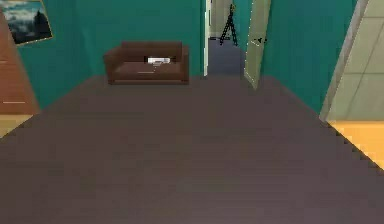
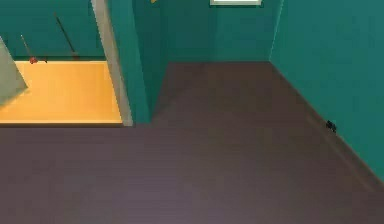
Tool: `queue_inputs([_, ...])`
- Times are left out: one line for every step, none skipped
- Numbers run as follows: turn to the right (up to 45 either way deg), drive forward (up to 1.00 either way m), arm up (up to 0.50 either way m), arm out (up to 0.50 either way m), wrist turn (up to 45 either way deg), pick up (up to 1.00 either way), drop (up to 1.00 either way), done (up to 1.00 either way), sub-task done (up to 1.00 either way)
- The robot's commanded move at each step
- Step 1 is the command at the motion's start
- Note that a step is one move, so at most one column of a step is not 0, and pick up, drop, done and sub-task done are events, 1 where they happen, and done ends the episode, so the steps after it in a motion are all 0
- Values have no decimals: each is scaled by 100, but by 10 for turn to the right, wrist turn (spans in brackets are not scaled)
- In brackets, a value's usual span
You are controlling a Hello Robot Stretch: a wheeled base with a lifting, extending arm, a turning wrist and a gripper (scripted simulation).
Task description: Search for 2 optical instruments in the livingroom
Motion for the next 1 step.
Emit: queue_inputs([450, 0, 0, 0, 0, 0, 0, 0, 0])
